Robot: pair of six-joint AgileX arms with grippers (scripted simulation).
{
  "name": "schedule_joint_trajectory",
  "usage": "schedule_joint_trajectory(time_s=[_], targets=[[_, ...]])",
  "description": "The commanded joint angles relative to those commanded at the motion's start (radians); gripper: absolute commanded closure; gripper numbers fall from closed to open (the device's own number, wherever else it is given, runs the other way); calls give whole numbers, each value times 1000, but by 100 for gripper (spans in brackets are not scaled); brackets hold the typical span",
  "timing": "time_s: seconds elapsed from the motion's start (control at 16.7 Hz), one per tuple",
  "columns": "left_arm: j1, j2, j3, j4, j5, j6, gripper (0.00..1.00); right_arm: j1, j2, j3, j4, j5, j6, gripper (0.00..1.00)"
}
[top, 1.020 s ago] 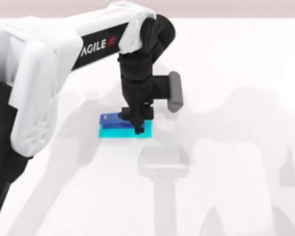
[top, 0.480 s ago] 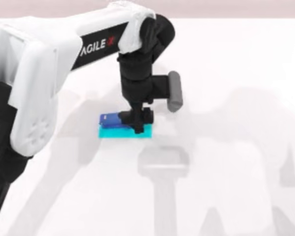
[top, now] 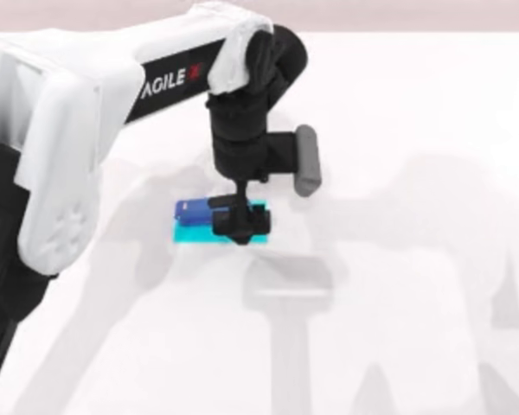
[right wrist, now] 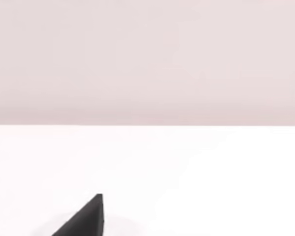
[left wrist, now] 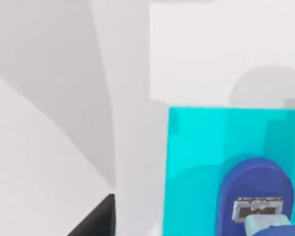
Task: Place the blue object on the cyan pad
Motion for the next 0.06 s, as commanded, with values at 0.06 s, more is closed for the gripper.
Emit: schedule_joint_trajectory(time_s=[0.06], targets=[[0, 0, 0, 0, 0, 0, 0, 0, 0, 0, 0, 0, 0, 0]])
